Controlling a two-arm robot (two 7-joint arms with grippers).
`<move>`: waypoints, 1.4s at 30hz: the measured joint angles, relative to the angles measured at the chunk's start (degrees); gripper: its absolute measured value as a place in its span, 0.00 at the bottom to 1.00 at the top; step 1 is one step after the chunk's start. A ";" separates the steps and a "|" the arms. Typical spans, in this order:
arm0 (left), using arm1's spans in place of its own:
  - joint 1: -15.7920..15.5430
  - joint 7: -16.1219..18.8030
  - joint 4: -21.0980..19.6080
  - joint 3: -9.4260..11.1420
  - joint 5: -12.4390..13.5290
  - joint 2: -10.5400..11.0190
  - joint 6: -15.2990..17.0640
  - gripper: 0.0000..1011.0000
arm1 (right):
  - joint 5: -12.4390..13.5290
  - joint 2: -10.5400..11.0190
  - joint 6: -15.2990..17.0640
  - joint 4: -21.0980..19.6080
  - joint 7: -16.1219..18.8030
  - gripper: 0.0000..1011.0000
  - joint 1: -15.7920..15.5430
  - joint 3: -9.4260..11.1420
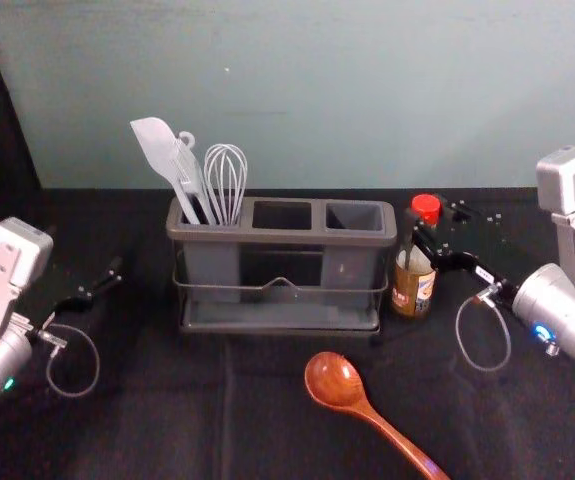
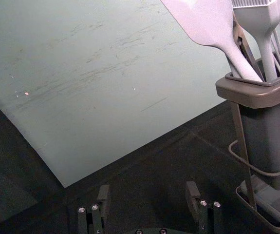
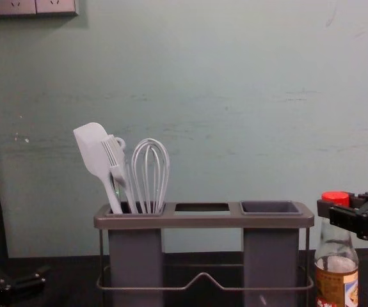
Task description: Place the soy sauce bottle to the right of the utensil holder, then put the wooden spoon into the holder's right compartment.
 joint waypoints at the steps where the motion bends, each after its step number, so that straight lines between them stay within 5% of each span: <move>1: 0.00 0.00 0.00 0.00 0.00 0.00 0.00 1.00 | 0.00 0.01 0.00 0.00 0.00 0.39 0.00 0.00; 8: 0.00 0.00 0.00 0.00 0.00 0.00 0.00 1.00 | 0.00 0.06 0.02 -0.08 0.00 0.40 0.00 0.00; 28: 0.00 0.00 0.00 0.00 0.00 0.00 0.00 1.00 | 0.05 0.15 0.02 -0.27 -0.06 0.99 -0.06 0.02; 42: 0.00 0.00 0.00 0.00 0.00 0.00 0.00 1.00 | -0.49 0.42 -0.39 -2.35 -1.44 0.99 -1.70 1.20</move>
